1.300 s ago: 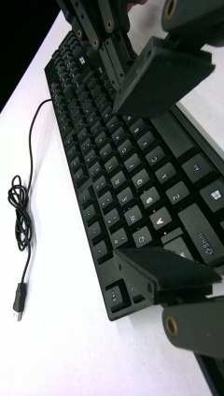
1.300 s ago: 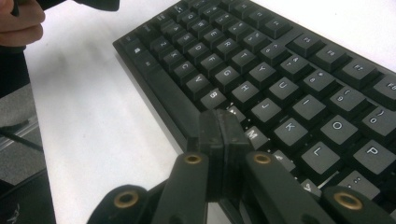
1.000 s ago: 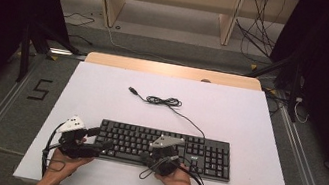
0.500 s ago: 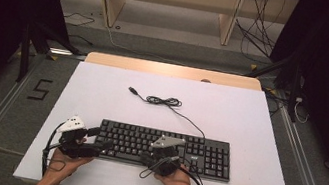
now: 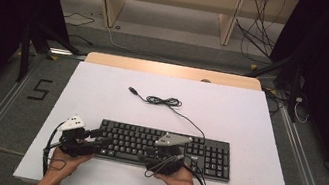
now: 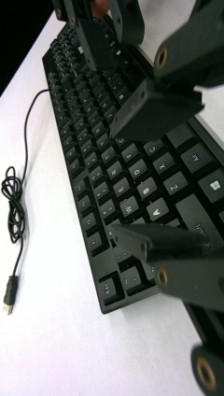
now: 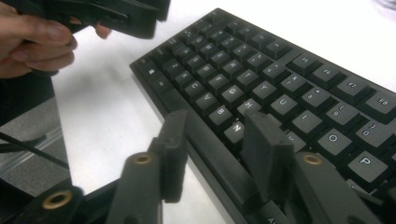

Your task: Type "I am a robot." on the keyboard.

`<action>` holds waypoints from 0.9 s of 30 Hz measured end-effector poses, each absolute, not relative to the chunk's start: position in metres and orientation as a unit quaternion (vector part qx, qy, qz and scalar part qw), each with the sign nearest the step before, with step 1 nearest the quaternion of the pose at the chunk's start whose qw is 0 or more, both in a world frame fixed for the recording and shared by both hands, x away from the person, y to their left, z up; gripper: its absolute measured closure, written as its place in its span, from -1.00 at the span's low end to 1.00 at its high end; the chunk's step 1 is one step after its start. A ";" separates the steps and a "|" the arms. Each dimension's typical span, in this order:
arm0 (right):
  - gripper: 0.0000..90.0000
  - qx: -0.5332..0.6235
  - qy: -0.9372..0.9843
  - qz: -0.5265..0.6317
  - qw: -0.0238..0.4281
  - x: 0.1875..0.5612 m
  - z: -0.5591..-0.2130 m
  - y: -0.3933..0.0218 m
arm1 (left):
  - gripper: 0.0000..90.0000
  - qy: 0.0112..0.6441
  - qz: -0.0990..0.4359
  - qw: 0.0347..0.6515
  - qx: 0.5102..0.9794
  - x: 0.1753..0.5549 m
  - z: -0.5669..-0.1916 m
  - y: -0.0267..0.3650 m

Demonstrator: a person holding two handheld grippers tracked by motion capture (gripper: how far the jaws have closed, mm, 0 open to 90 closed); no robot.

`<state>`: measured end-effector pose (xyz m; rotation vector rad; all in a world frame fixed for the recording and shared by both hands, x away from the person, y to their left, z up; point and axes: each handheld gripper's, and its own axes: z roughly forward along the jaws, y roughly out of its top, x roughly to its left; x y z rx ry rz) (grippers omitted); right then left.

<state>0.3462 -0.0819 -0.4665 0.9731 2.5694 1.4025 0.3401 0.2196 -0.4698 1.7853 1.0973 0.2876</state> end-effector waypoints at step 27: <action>-0.13 0.308 0.827 0.468 0.037 0.334 -0.460 -0.091 | 0.97 0.448 0.125 0.441 0.767 0.351 -0.479 0.211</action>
